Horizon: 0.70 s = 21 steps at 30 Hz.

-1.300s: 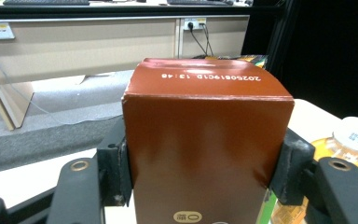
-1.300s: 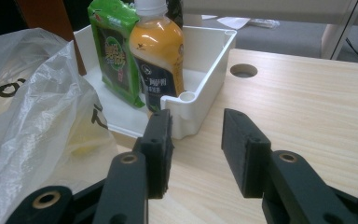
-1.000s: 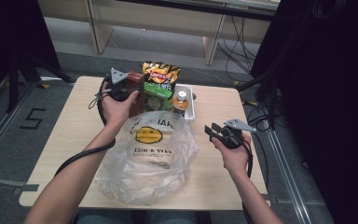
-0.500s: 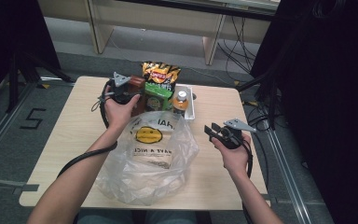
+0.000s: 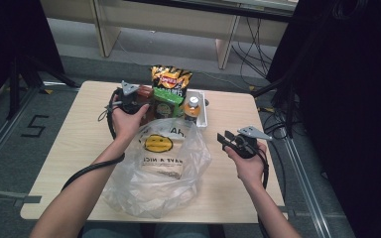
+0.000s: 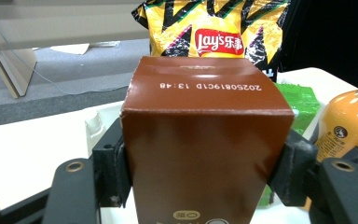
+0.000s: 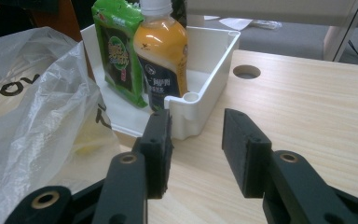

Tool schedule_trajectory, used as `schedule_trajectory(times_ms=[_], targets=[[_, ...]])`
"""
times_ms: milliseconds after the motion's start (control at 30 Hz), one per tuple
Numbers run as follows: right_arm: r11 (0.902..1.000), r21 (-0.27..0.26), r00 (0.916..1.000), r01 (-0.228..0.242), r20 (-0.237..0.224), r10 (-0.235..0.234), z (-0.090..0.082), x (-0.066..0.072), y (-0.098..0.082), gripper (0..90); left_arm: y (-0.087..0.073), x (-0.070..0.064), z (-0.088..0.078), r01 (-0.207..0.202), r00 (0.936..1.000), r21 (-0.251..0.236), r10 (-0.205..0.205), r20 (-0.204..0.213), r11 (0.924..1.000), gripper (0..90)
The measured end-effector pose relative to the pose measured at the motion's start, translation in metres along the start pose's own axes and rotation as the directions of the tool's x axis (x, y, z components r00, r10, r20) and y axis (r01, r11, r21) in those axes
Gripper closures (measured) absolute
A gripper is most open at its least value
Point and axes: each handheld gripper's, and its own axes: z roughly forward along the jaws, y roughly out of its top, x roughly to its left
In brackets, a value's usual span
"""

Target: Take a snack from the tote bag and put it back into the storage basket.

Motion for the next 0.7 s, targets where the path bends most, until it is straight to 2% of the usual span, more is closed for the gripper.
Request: schedule_trajectory(times_ms=[33, 100, 200, 400, 433, 467, 500, 567, 600, 633, 667, 700], targets=[[0.9993, 0.008, 0.9993, -0.038, -0.007, 0.038, 0.0, 0.003, 0.0, 62.6, 0.0, -0.001, -0.001, -0.001, 1.0, 0.005, 0.001, 0.0, 1.0, 33.9], [0.9989, 0.013, 0.9989, -0.046, -0.01, 0.046, -0.001, 0.004, 0.0, 62.5, 0.001, -0.001, -0.003, -0.003, 1.0, 0.013, 0.003, 0.007, 0.9999, 32.5], [0.9988, 0.014, 0.9988, -0.047, -0.014, 0.047, -0.001, 0.004, 0.0, 61.8, 0.0, -0.002, -0.007, -0.005, 0.9999, 0.021, 0.005, 0.015, 0.9998, 29.1], [0.9995, 0.004, 0.9995, -0.03, -0.004, 0.03, 0.0, 0.003, 0.001, 61.0, 0.0, 0.001, -0.02, -0.003, 0.9991, 0.0, 0.003, 0.042, 1.0, 23.8], [0.9999, -0.004, 0.9999, -0.012, -0.004, 0.012, 0.0, 0.002, 0.001, 61.0, 0.002, 0.002, -0.023, -0.005, 0.9989, -0.003, 0.005, 0.047, 1.0, 23.4], [0.999, 0.016, 0.9992, -0.041, 0.0, 0.041, -0.003, 0.004, 0.002, 61.0, 0.003, 0.003, -0.027, -0.005, 0.9985, -0.01, 0.006, 0.054, 0.9999, 22.6], [0.9988, 0.007, 0.9988, -0.049, -0.006, 0.049, -0.002, 0.004, 0.003, 61.0, 0.005, 0.004, -0.031, -0.008, 0.9981, -0.015, 0.009, 0.061, 0.9999, 22.0], [0.9999, -0.013, 1.0, 0.001, 0.008, -0.001, -0.003, 0.0, 0.006, 61.4, 0.007, 0.006, -0.04, -0.012, 0.9973, -0.028, 0.014, 0.072, 0.9995, 21.6], [0.9994, -0.015, 0.9995, -0.031, 0.006, 0.031, -0.004, 0.003, 0.008, 62.3, 0.008, 0.007, -0.044, -0.013, 0.9968, -0.034, 0.015, 0.078, 0.9993, 21.7], [0.9996, -0.028, 0.9999, -0.01, 0.001, 0.01, -0.004, 0.001, 0.01, 63.3, 0.008, 0.009, -0.049, -0.015, 0.9963, -0.041, 0.019, 0.084, 0.999, 21.9], [0.9992, -0.026, 0.9995, -0.03, -0.012, 0.03, -0.006, 0.003, 0.013, 64.7, 0.009, 0.011, -0.053, -0.018, 0.9958, -0.044, 0.022, 0.089, 0.9989, 22.4], [0.9988, -0.041, 0.9995, -0.026, -0.022, 0.025, -0.006, 0.004, 0.016, 66.5, 0.009, 0.014, -0.058, -0.021, 0.9951, -0.046, 0.026, 0.095, 0.9987, 23.0]])
